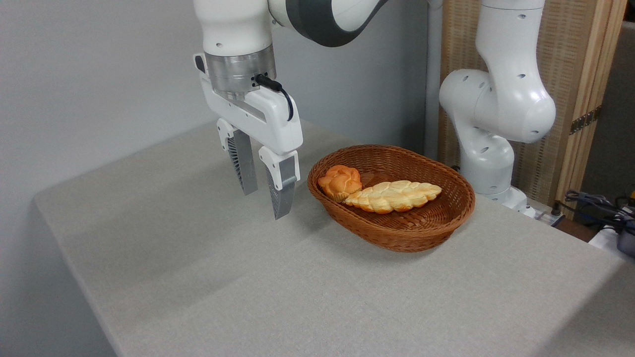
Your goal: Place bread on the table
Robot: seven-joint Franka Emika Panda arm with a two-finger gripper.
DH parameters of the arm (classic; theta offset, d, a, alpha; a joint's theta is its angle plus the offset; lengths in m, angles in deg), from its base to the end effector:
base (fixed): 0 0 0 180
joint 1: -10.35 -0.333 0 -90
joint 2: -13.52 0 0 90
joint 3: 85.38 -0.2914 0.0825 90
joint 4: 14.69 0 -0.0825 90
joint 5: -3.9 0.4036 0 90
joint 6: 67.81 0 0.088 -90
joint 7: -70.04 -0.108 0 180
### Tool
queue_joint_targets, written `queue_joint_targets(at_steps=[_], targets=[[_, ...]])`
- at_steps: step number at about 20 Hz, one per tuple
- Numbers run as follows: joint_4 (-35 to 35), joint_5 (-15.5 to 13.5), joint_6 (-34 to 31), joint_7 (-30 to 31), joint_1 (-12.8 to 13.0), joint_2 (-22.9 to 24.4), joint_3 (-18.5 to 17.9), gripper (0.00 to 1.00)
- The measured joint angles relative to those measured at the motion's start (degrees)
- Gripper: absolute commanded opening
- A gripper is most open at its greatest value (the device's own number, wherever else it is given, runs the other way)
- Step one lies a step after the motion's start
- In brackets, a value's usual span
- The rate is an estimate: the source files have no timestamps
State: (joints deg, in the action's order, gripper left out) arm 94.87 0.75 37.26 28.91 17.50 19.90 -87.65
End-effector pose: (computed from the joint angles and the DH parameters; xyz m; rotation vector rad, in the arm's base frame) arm 0.5506 -0.0508 0.5151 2.8578 -1.1911 0.0762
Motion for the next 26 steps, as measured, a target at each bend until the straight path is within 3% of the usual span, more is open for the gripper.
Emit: queue_joint_targets(at_steps=[26], targets=[[0.01, 0.00, -0.88, 0.00, -0.24, 0.00, -0.25, 1.00]])
